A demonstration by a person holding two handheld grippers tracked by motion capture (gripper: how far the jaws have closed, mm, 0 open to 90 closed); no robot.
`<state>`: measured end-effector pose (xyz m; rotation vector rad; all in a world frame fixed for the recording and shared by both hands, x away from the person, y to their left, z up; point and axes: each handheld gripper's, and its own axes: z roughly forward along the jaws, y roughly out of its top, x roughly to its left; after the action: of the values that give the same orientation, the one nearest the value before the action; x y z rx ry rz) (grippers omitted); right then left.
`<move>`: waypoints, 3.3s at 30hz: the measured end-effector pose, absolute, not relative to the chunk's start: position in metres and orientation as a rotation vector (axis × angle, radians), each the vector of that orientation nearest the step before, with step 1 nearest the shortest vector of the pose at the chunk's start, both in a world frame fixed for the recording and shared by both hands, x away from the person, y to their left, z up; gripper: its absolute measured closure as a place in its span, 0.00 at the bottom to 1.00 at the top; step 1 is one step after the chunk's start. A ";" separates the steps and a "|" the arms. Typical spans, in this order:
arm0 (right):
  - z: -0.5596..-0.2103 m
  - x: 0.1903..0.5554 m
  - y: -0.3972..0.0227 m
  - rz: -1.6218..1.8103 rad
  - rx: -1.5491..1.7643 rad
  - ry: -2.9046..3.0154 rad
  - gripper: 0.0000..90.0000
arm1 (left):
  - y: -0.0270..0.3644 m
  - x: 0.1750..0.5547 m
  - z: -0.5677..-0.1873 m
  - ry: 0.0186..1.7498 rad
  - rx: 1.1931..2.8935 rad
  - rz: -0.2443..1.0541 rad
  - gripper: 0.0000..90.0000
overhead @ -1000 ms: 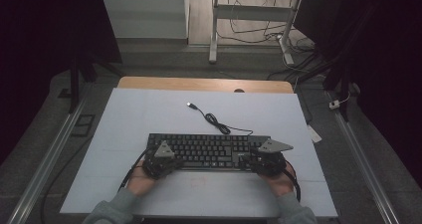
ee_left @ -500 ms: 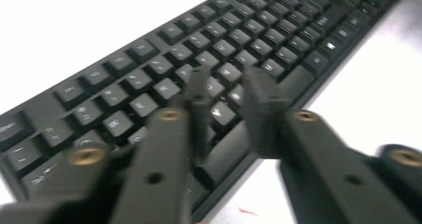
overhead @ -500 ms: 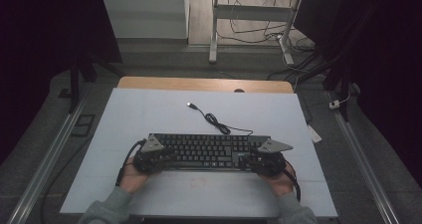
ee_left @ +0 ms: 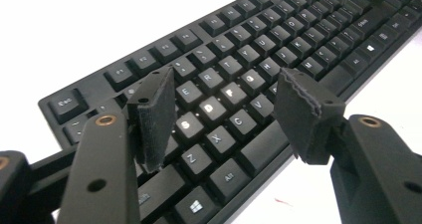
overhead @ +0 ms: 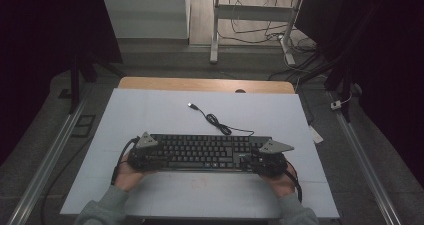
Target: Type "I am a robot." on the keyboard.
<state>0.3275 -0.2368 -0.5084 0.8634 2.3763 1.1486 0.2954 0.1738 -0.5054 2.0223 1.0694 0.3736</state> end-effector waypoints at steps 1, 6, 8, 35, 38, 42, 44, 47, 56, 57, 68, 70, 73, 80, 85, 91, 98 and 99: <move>-0.508 0.327 -0.237 1.148 0.863 2.376 0.57 | 0.175 0.296 -0.505 1.071 2.022 0.376 0.46; -0.509 0.327 -0.237 1.147 0.862 2.375 0.57 | 0.177 0.296 -0.505 1.079 2.016 0.384 0.45; -0.508 0.328 -0.237 1.146 0.863 2.376 0.57 | 0.178 0.296 -0.504 1.079 2.015 0.383 0.45; -0.510 0.328 -0.235 1.124 0.857 2.386 0.57 | 0.197 0.301 -0.506 1.151 1.980 0.439 0.49; -0.510 0.328 -0.235 1.121 0.851 2.387 0.57 | 0.200 0.303 -0.508 1.161 1.985 0.444 0.51; -0.510 0.328 -0.235 1.119 0.850 2.388 0.57 | 0.203 0.304 -0.511 1.174 1.992 0.441 0.56; -0.510 0.328 -0.235 1.119 0.850 2.387 0.57 | 0.204 0.305 -0.512 1.173 1.999 0.438 0.61; -0.510 0.328 -0.235 1.118 0.850 2.388 0.57 | 0.204 0.305 -0.514 1.158 2.014 0.425 0.69; -0.511 0.328 -0.235 1.118 0.851 2.386 0.57 | 0.198 0.307 -0.518 1.121 2.076 0.410 0.96; -0.511 0.328 -0.235 1.116 0.852 2.387 0.57 | 0.197 0.307 -0.518 1.119 2.082 0.412 0.97; -0.511 0.328 -0.235 1.109 0.854 2.388 0.57 | 0.189 0.309 -0.523 1.110 2.114 0.419 0.99; -0.511 0.328 -0.235 1.109 0.854 2.388 0.57 | 0.189 0.310 -0.523 1.110 2.116 0.419 0.99; -0.511 0.328 -0.235 1.108 0.850 2.388 0.57 | 0.189 0.310 -0.524 1.114 2.118 0.419 0.99; -0.511 0.329 -0.235 1.106 0.850 2.390 0.57 | 0.189 0.311 -0.526 1.119 2.121 0.417 0.99; -0.511 0.329 -0.234 1.101 0.845 2.389 0.57 | 0.189 0.311 -0.526 1.120 2.119 0.413 0.99; -0.512 0.328 -0.234 1.100 0.848 2.390 0.57 | 0.189 0.311 -0.527 1.125 2.131 0.409 0.99; -0.512 0.329 -0.234 1.099 0.843 2.391 0.57 | 0.187 0.311 -0.527 1.118 2.134 0.424 0.99; -0.512 0.329 -0.234 1.100 0.842 2.391 0.57 | 0.188 0.310 -0.526 1.116 2.125 0.428 0.99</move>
<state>0.3286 -0.2340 -0.5115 0.8424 2.3905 1.0996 0.3104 0.1875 -0.5264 2.1247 1.1161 0.4279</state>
